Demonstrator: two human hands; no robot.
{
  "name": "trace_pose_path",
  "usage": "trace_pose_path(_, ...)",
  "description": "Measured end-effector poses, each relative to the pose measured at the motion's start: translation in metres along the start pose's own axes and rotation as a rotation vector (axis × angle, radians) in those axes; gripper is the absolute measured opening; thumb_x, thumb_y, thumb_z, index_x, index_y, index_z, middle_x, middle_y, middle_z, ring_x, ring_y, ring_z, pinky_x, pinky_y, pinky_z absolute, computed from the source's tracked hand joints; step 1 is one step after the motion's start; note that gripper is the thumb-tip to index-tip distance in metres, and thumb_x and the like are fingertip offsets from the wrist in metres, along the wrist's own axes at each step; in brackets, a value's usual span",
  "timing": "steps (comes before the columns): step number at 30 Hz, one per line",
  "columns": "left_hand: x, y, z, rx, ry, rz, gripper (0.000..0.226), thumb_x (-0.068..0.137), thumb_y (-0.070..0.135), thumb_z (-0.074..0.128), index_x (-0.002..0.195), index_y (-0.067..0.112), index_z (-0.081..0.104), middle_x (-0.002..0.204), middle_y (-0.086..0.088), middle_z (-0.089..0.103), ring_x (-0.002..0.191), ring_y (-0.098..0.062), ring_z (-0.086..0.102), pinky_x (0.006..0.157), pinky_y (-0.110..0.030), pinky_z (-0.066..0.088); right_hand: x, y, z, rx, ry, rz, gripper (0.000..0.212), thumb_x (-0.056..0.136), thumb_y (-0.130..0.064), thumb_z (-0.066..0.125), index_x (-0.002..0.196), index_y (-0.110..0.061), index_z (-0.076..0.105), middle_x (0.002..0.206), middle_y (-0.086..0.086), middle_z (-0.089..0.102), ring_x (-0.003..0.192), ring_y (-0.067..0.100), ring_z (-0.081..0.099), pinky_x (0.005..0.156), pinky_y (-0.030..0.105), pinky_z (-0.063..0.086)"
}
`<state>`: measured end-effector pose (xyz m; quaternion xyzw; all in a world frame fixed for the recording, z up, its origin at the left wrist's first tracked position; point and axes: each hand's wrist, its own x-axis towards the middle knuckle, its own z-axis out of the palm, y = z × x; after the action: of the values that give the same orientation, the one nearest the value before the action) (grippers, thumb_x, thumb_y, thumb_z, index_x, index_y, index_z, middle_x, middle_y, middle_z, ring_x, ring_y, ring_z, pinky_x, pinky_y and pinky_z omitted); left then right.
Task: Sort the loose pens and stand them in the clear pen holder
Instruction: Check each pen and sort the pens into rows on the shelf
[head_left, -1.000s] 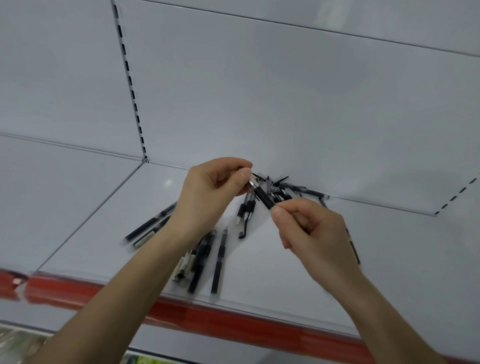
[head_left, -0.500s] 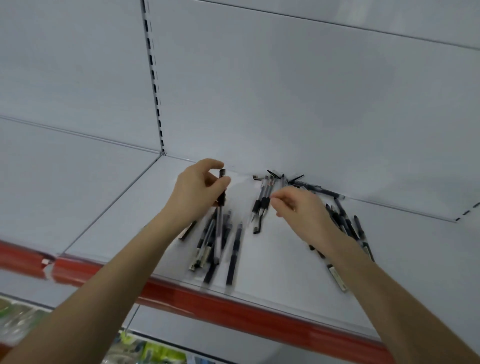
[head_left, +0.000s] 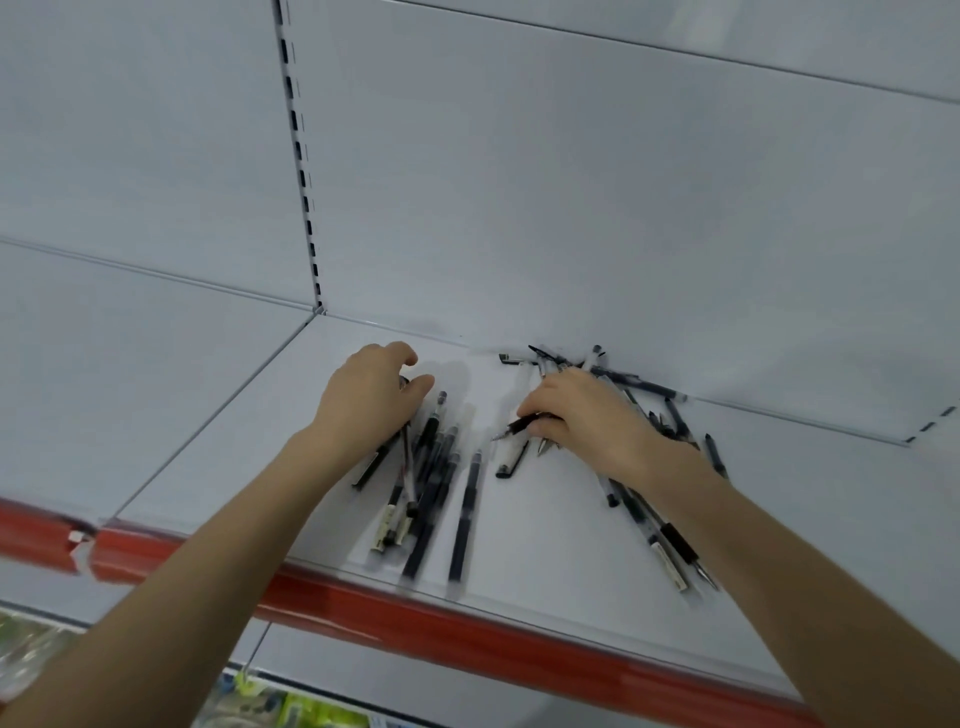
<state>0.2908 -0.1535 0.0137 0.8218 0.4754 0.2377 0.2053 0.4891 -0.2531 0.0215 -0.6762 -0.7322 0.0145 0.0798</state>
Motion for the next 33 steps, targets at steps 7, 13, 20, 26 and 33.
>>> trace_pose_path(7, 0.039, 0.037, 0.027, -0.023, -0.081, 0.181, 0.022, 0.09, 0.014, 0.05, 0.103, 0.003, 0.064, 0.104, -0.014, 0.062, 0.098, -0.027, 0.056, 0.08, -0.026, 0.038, -0.039, -0.007, -0.024, 0.463, 0.525, 0.157, 0.017, 0.088, -0.009, 0.059, 0.102, -0.006, 0.067, 0.091, -0.004, 0.063, 0.081, -0.002, 0.055, 0.079, 0.011, 0.043)
trace_pose_path(13, 0.075, 0.065, 0.06, 0.151, -0.174, 0.317, 0.024, 0.09, 0.008, 0.048, 0.108, 0.002, 0.063, 0.111, -0.018, 0.06, 0.103, -0.034, 0.056, 0.083, -0.033, 0.042, -0.07, -0.015, -0.039, 0.657, 0.577, 0.294, 0.015, 0.088, -0.01, 0.058, 0.091, -0.023, 0.062, 0.084, -0.018, 0.064, 0.08, -0.01, 0.058, 0.068, 0.002, 0.04)
trace_pose_path(20, 0.09, 0.065, 0.071, 0.318, -0.175, 0.322, 0.019, 0.088, 0.011, 0.051, 0.101, 0.005, 0.063, 0.111, -0.015, 0.061, 0.104, -0.033, 0.056, 0.086, -0.036, 0.044, -0.082, -0.011, -0.044, 0.753, 0.585, 0.349, 0.014, 0.09, -0.015, 0.055, 0.094, -0.026, 0.063, 0.091, -0.017, 0.067, 0.089, -0.001, 0.062, 0.078, 0.009, 0.046)
trace_pose_path(26, 0.075, 0.057, 0.05, 0.258, -0.211, 0.271, 0.024, 0.09, 0.016, 0.05, 0.108, 0.004, 0.061, 0.114, -0.016, 0.058, 0.106, -0.03, 0.054, 0.085, -0.031, 0.04, -0.069, -0.023, -0.053, 0.82, 0.608, 0.255, 0.022, 0.09, -0.014, 0.055, 0.091, -0.036, 0.058, 0.09, -0.015, 0.068, 0.088, -0.001, 0.064, 0.078, 0.012, 0.049)
trace_pose_path(33, 0.003, 0.073, -0.018, -0.61, -0.187, 0.202, 0.008, 0.086, 0.01, 0.061, 0.093, 0.006, 0.063, 0.081, -0.005, 0.065, 0.073, -0.005, 0.059, 0.064, -0.006, 0.045, -0.068, -0.027, -0.063, 0.496, 0.555, 0.161, 0.02, 0.087, -0.023, 0.051, 0.099, -0.031, 0.064, 0.08, -0.015, 0.062, 0.079, 0.003, 0.055, 0.069, 0.01, 0.042)
